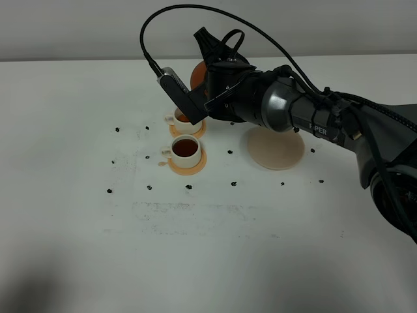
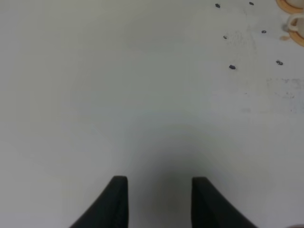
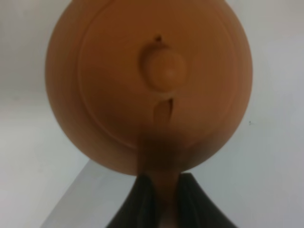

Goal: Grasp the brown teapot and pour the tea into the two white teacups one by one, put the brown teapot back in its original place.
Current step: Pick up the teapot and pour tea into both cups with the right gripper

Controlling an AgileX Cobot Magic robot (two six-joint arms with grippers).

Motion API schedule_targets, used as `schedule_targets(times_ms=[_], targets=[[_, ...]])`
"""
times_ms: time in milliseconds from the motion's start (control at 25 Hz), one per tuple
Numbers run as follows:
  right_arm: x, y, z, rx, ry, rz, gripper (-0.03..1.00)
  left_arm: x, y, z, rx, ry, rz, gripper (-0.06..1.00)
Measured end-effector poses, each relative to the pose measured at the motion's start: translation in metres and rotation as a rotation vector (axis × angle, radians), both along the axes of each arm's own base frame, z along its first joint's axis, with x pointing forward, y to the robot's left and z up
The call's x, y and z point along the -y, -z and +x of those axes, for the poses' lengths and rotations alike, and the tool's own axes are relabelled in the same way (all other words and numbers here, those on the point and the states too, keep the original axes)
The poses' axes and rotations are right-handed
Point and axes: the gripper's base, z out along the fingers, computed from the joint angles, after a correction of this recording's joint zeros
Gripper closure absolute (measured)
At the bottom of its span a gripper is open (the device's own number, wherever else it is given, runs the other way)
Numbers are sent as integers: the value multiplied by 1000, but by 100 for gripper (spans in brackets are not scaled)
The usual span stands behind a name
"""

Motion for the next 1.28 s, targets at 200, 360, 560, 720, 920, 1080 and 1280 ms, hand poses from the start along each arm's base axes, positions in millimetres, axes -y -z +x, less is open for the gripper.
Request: schedule_targets(times_ms=[200, 360, 560, 720, 920, 1080, 1280], targets=[[0, -1, 1, 11, -13, -19, 84, 0, 0, 0, 0, 0, 0, 60], [0, -2, 1, 21, -21, -32, 84, 0, 0, 0, 0, 0, 0, 60], [0, -2, 2, 33, -29, -46, 84, 0, 0, 0, 0, 0, 0, 60], [0, -2, 2, 33, -40, -63, 84, 0, 0, 0, 0, 0, 0, 60], [0, -3, 2, 40, -48, -76, 84, 0, 0, 0, 0, 0, 0, 60], [0, -4, 3, 54, -57, -90, 84, 0, 0, 0, 0, 0, 0, 60], [0, -4, 3, 54, -61, -96, 84, 0, 0, 0, 0, 0, 0, 60]])
